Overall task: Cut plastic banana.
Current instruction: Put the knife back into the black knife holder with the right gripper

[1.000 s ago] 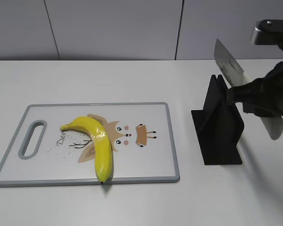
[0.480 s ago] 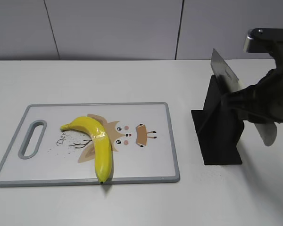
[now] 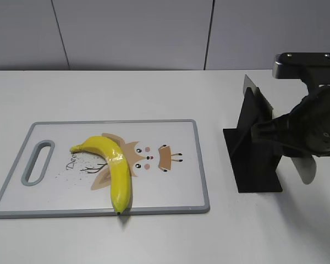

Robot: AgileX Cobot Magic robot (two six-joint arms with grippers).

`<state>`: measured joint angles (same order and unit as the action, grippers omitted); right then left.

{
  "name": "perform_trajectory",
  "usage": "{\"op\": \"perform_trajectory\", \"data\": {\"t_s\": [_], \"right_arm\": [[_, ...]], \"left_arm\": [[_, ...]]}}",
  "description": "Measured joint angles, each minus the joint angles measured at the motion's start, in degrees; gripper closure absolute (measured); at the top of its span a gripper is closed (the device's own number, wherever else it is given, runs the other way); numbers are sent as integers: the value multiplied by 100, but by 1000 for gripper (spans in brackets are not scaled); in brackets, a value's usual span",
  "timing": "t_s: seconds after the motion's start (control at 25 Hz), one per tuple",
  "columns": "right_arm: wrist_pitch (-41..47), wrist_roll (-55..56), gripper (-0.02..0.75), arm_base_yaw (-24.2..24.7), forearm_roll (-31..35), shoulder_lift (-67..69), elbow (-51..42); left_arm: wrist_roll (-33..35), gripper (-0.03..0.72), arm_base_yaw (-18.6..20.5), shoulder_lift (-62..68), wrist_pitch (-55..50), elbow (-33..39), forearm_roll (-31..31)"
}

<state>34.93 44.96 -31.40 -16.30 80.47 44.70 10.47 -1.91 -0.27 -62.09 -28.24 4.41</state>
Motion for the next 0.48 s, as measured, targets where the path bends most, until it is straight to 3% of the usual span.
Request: {"op": "perform_trajectory", "data": {"t_s": [0.08, 0.24, 0.28, 0.48], "right_arm": [[41, -148, 487, 0, 153, 0, 0], [70, -328, 174, 0, 403, -6, 0], [76, -372, 132, 0, 451, -23, 0], [128, -884, 115, 0, 705, -541, 0]], "left_arm": [[0, 215, 0, 0, 0, 0, 0], [0, 215, 0, 0, 0, 0, 0], [0, 215, 0, 0, 0, 0, 0], [0, 215, 0, 0, 0, 0, 0]]}}
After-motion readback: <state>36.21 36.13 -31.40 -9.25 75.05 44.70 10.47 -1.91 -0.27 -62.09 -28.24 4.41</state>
